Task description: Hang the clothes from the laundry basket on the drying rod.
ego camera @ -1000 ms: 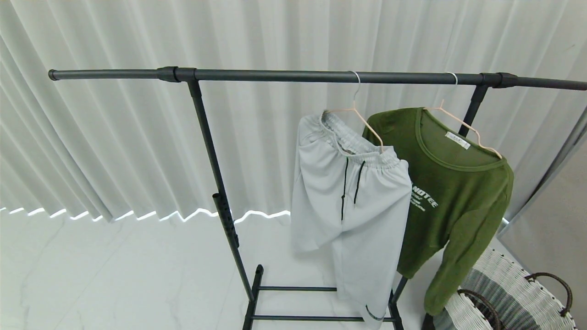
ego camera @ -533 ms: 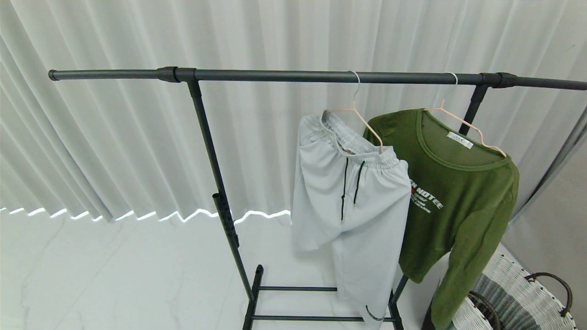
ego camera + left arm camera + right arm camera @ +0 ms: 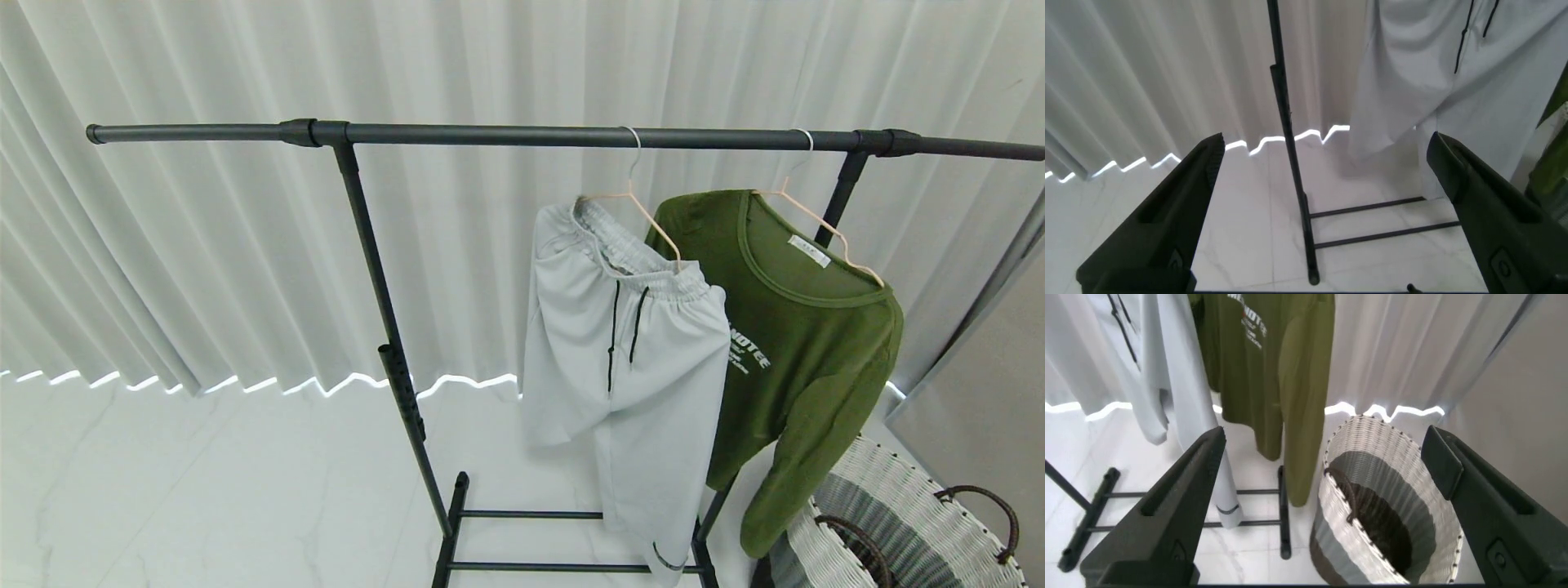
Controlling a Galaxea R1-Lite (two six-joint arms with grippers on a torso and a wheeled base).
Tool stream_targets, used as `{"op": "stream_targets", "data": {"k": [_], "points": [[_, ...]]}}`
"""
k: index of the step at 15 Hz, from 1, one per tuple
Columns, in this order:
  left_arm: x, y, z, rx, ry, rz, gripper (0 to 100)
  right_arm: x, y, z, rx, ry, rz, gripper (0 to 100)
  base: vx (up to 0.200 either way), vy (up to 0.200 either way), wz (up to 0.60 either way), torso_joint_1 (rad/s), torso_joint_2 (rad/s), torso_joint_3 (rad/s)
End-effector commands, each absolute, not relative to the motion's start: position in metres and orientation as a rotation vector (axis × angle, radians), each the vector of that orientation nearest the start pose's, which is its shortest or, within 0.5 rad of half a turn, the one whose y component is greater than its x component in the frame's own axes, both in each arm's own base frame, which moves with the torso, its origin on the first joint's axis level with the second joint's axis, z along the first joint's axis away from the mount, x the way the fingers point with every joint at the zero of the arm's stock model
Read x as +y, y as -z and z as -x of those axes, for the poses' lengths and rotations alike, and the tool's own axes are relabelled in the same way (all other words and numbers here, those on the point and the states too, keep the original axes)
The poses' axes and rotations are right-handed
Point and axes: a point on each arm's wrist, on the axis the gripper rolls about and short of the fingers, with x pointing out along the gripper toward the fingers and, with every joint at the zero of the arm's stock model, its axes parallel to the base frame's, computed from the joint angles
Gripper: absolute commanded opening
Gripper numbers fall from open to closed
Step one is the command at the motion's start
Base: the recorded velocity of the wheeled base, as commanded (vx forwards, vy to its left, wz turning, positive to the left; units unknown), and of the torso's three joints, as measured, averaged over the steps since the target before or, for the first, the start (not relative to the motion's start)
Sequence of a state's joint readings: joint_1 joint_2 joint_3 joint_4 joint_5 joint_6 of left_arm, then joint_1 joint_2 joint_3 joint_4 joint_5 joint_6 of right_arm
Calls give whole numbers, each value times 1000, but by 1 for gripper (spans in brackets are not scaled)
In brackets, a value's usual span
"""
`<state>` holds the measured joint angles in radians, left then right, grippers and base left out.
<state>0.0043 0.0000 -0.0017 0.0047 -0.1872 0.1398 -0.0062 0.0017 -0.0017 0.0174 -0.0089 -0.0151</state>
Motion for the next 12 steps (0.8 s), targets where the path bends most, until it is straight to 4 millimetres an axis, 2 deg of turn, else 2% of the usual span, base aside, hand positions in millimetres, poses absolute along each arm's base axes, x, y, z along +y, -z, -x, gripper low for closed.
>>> {"op": "stream_targets", "data": {"k": [1, 12], "points": [[-4, -75, 23, -10, 182, -139, 100, 0, -74, 23, 15, 15, 11, 100, 0, 0, 0, 0, 0, 0], [-4, -75, 23, -10, 182, -139, 100, 0, -74, 23, 15, 15, 11, 100, 0, 0, 0, 0, 0, 0]]}}
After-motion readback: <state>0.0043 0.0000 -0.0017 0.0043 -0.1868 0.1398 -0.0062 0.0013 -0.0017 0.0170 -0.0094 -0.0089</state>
